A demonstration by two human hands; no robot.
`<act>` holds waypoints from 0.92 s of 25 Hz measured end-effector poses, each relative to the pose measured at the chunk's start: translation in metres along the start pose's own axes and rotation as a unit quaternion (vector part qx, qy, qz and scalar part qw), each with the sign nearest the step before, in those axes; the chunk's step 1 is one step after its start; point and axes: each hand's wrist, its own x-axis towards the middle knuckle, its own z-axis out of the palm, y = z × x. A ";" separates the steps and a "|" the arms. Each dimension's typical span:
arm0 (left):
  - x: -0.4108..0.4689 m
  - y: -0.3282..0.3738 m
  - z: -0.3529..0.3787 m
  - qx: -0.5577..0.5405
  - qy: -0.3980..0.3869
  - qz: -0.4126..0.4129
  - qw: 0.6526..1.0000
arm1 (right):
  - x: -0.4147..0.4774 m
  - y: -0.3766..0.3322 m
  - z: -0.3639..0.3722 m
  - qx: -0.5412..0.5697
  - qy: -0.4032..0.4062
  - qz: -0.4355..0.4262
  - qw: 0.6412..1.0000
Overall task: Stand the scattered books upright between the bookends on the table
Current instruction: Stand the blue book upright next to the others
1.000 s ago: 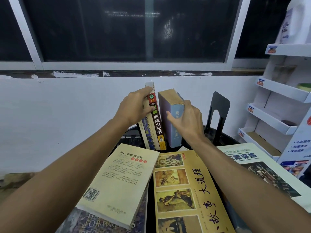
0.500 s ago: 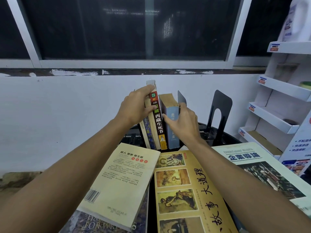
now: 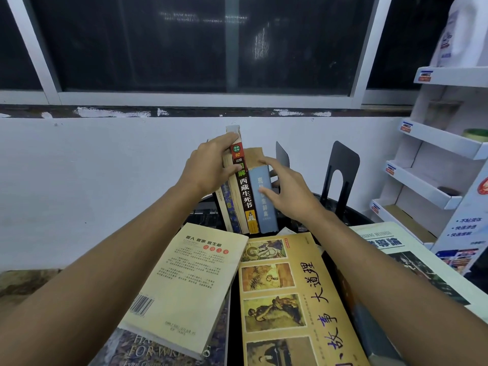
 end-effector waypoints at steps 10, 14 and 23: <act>-0.001 0.000 0.000 -0.003 0.004 -0.003 1.000 | 0.007 0.002 0.007 0.027 0.008 0.008 1.000; -0.002 0.001 0.001 0.004 0.005 -0.001 1.000 | 0.006 0.000 0.006 0.028 0.004 0.012 1.000; -0.012 0.005 -0.017 0.005 -0.030 0.003 1.000 | -0.016 -0.024 -0.004 0.008 0.012 0.036 0.999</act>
